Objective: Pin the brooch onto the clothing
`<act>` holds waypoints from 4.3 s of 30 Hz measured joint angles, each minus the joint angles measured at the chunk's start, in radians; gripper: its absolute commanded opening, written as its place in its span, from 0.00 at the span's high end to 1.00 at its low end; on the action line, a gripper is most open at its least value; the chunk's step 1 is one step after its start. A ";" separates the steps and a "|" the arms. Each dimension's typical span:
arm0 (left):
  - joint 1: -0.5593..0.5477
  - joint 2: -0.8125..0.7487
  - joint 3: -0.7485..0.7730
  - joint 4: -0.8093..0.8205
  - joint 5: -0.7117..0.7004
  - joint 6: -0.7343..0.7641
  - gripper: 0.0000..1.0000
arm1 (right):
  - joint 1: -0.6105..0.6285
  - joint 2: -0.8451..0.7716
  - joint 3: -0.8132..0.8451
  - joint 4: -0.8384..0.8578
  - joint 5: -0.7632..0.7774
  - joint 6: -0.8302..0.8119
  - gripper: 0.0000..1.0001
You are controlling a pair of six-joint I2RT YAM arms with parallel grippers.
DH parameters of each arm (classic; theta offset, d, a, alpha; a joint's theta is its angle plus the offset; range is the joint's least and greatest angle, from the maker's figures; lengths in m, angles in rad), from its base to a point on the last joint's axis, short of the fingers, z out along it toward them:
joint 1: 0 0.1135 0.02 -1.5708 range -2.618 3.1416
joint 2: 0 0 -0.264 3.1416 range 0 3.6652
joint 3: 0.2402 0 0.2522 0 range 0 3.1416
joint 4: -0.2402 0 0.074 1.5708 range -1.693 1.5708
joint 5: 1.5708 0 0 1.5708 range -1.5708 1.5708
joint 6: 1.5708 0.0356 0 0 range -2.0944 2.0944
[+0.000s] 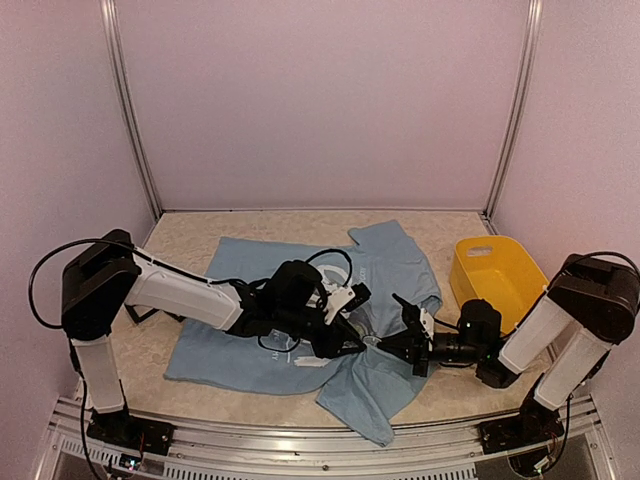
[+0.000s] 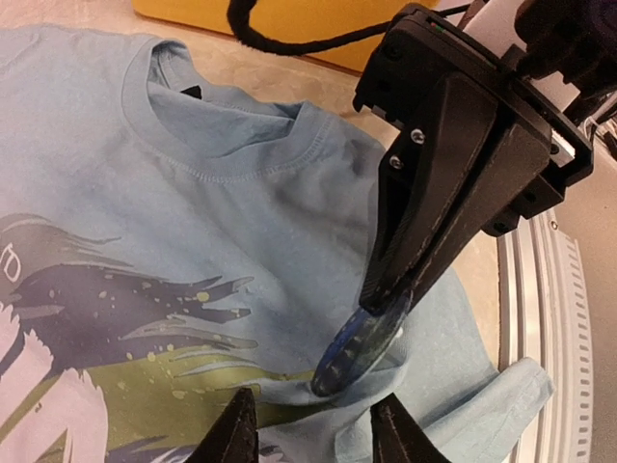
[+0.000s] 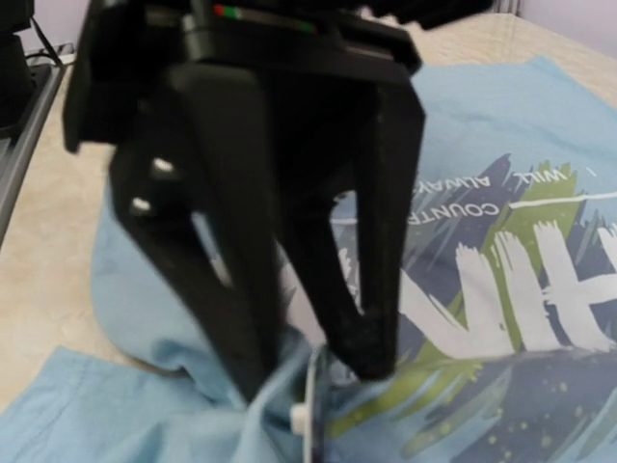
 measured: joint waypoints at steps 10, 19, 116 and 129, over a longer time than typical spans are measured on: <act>0.022 -0.095 -0.037 -0.042 0.022 0.055 0.63 | -0.034 0.027 0.014 0.022 -0.053 0.029 1.00; 0.027 -0.069 0.012 -0.057 0.031 0.148 0.63 | -0.036 0.028 0.014 0.028 -0.073 0.031 1.00; 0.005 -0.085 0.049 -0.183 0.047 0.212 1.00 | -0.019 -0.024 0.170 -0.255 -0.156 0.127 0.66; 0.006 -0.087 0.049 -0.186 0.022 0.217 1.00 | -0.017 0.005 0.231 -0.315 -0.146 0.161 0.72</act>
